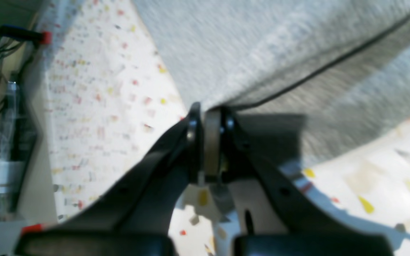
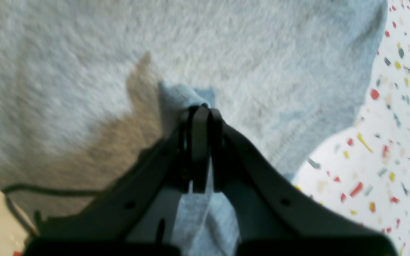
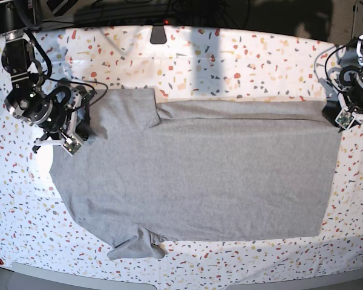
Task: Fold the T-shirt properly
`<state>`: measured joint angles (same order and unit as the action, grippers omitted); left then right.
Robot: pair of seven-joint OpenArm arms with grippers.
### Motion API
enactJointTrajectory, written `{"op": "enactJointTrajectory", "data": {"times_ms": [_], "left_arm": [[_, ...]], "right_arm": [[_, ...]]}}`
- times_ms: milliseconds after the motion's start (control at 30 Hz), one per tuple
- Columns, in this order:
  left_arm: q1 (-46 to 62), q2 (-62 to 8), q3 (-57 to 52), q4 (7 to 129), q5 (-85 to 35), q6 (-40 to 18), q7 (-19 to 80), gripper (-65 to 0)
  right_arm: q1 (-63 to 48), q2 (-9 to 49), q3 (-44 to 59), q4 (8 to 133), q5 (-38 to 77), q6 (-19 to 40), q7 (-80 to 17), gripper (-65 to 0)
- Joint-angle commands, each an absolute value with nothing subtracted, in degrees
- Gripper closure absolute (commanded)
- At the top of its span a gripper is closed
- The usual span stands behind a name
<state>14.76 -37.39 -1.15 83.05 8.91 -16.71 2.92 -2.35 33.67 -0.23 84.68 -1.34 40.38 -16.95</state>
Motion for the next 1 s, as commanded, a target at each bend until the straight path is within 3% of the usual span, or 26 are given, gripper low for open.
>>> {"op": "enactJointTrajectory", "data": {"times_ms": [0,333,433,467,500,567,600,967], "left_arm": [[13.6,-38.6,-1.8,83.6,8.5,-16.1,1.4,0.0],[11.1,-38.6,-1.8,83.2,8.5,-18.1,1.7,0.0],[11.1,-38.6,-1.8,83.2,8.5,-18.1,2.0,-10.9],[11.1,-38.6,-1.8,83.2,8.5,-18.1,2.2,-14.6],[11.1,-38.6,-1.8,83.2,8.5,-18.0,2.5,-17.4],[11.1,-38.6,-1.8,83.2,8.8,-18.0,3.6,-19.2],[11.1,-38.6,-1.8,83.2,9.2,-18.0,3.9,-19.2],[11.3,-41.7,-1.8,83.2,11.0,-13.5,13.3,-19.1]], "right_arm": [[-1.1,34.8,0.3,84.8,-0.9,40.0,-16.0,0.0],[-0.6,34.8,0.3,82.6,-0.9,40.0,-15.5,0.0],[-0.6,34.8,0.3,82.6,-0.9,40.0,-15.5,0.0],[-0.6,34.8,0.3,82.6,-0.9,40.0,-15.5,-2.4],[-0.6,34.8,0.3,82.6,-0.9,40.0,-15.5,-9.3],[-0.4,34.8,0.3,82.6,-0.9,40.0,-15.5,-19.9],[-0.1,34.8,0.3,82.6,-1.0,40.0,-15.6,-22.3],[2.5,35.8,0.4,86.4,-1.5,40.0,-22.1,-22.6]]}}
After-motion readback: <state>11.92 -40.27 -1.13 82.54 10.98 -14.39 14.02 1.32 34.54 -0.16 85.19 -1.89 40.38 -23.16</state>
